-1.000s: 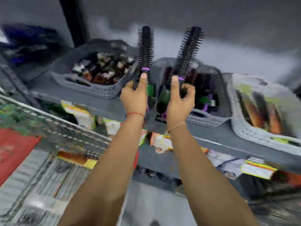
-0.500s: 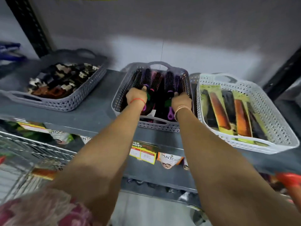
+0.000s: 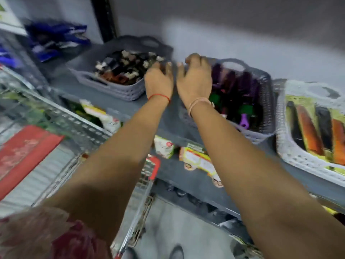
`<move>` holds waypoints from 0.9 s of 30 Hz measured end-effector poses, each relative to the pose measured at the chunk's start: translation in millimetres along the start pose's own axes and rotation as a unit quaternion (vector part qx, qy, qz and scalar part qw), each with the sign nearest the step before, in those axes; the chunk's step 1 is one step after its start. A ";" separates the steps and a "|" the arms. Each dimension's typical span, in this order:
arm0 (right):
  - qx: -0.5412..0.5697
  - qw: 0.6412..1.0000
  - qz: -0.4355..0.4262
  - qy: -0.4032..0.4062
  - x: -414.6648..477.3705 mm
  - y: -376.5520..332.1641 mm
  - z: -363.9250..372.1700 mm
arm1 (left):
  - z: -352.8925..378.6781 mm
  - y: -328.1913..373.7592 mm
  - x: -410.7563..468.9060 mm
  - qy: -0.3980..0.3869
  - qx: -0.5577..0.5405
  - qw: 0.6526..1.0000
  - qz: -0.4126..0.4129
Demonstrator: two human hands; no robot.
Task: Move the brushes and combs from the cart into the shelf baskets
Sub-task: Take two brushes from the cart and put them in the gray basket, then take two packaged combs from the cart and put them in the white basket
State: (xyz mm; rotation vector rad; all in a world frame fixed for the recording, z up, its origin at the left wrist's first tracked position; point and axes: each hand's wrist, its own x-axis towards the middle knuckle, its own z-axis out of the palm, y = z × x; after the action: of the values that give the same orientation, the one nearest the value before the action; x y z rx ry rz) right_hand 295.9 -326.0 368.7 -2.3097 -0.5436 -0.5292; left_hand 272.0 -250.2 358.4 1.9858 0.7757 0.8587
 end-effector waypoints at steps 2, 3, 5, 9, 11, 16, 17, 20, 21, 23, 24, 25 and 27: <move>0.111 0.992 -0.061 -0.010 -18.3 -44.1 33.5 | -43.1 -45.5 16.7 0.066 0.011 0.997 -0.028; 0.173 0.981 -0.081 -0.019 -31.0 -63.2 50.3 | -62.6 -72.1 21.7 0.089 0.017 0.995 -0.052; 0.258 0.959 -0.104 -0.054 -61.4 -98.9 90.0 | -100.4 -134.1 25.1 0.122 0.013 0.985 -0.121; 0.290 0.934 -0.063 -0.198 -121.6 -133.5 180.8 | -154.7 -263.1 2.6 0.111 0.051 0.944 -0.307; 0.238 0.926 -0.029 -0.293 -152.8 -129.4 227.0 | -172.8 -322.3 -14.1 0.082 0.061 0.909 -0.404; 0.027 0.834 -0.014 -0.551 -221.6 -79.6 314.0 | -180.6 -433.4 -57.1 0.029 0.087 0.810 -0.579; -0.002 0.815 -0.012 -0.580 -230.8 -70.5 327.5 | -175.2 -448.4 -63.2 0.027 0.085 0.796 -0.598; -0.042 0.784 0.003 -0.620 -250.4 -52.4 367.0 | -155.0 -489.7 -80.1 0.061 0.064 0.754 -0.651; -0.053 0.779 -0.007 -0.625 -254.9 -48.4 381.4 | -148.7 -500.6 -85.2 0.076 0.061 0.740 -0.665; -0.084 0.774 -0.040 -0.626 -262.5 -41.3 409.1 | -135.2 -522.0 -93.8 0.074 0.088 0.724 -0.680; -0.088 0.777 -0.052 -0.621 -266.0 -39.8 419.3 | -131.0 -529.1 -97.0 0.065 0.120 0.719 -0.681; -0.087 0.780 -0.064 -0.616 -270.9 -36.6 433.3 | -125.9 -537.8 -99.3 0.062 0.151 0.714 -0.681; -0.086 0.783 -0.083 -0.611 -277.3 -31.7 453.9 | -119.0 -548.7 -99.1 0.061 0.177 0.711 -0.677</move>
State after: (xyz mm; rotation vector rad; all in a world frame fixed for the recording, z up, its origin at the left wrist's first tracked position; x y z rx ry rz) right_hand 148.5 -48.9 -61.9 -2.5403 -1.3187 1.0272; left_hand 7.5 -13.3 -87.6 1.0393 2.1576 -0.1052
